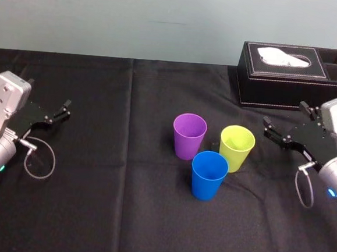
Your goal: Stack the three plastic cups sequentially using one hand.
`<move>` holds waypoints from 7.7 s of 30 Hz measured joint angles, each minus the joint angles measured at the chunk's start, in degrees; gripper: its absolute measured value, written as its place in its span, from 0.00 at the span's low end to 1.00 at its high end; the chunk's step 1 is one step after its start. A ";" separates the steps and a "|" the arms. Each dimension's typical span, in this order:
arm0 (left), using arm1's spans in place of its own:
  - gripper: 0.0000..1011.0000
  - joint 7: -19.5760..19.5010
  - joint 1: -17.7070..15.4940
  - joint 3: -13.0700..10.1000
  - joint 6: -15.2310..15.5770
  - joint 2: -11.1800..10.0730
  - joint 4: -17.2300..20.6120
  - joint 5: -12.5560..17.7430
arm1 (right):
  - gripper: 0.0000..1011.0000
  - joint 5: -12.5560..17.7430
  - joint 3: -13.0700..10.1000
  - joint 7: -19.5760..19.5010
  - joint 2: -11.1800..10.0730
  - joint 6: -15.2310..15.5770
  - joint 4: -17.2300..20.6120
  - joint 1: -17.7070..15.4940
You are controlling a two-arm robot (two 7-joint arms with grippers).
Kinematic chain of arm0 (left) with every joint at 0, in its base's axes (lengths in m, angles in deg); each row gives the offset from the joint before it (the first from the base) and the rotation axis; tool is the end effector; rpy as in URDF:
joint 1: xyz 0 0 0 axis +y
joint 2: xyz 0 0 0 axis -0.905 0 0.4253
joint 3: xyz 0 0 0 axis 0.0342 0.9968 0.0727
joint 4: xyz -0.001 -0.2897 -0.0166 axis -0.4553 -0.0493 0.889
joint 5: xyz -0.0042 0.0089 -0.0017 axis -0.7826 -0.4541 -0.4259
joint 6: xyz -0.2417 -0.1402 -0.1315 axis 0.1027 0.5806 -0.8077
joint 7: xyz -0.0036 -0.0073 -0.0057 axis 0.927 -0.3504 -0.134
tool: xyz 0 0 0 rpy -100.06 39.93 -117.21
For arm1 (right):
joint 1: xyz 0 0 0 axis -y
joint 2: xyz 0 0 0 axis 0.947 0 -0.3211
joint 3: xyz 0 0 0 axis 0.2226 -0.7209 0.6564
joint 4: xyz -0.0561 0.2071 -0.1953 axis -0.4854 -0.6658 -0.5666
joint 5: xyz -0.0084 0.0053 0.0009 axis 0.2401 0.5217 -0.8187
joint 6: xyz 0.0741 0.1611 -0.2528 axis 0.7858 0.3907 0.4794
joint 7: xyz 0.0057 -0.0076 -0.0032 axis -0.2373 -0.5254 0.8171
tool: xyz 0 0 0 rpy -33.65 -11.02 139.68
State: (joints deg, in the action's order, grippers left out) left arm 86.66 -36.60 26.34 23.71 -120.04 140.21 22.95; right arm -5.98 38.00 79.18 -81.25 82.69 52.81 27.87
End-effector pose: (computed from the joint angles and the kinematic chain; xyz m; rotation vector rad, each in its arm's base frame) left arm 0.3580 0.0828 -0.3023 0.3048 -0.2849 1.2480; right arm 0.3531 -0.0938 -0.2910 -0.2431 -0.2368 -1.2101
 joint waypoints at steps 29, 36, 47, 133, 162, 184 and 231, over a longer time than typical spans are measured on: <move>1.00 0.00 0.00 0.00 0.00 0.00 0.00 0.00 | 0.99 9.32 -6.80 21.25 -9.97 -4.36 9.19 -14.57; 1.00 0.00 0.00 0.00 0.00 0.00 0.00 0.00 | 0.99 8.11 -4.92 23.50 -7.34 -3.04 7.00 -11.96; 1.00 0.00 0.00 0.00 0.00 0.00 0.00 0.00 | 0.99 6.74 -3.72 25.62 -3.61 -1.29 3.90 -8.68; 1.00 0.00 0.00 0.00 0.00 0.00 0.00 0.00 | 0.72 3.08 -3.82 27.31 5.02 1.07 -4.05 -1.24; 1.00 0.00 0.00 0.00 0.00 0.00 0.00 0.00 | 0.72 3.68 -8.09 20.65 5.49 8.05 13.15 -4.20; 1.00 0.00 0.00 0.00 0.00 0.00 0.00 0.00 | 0.72 2.65 -1.12 21.29 9.73 11.23 8.05 3.73; 1.00 0.00 0.00 0.00 0.00 0.00 0.00 0.00 | 0.80 0.50 1.99 21.80 11.72 10.13 1.16 6.51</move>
State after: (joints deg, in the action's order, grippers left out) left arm 86.66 -36.60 26.34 23.71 -120.03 140.21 22.95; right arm -5.48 39.99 100.98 -69.54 92.81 53.97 34.37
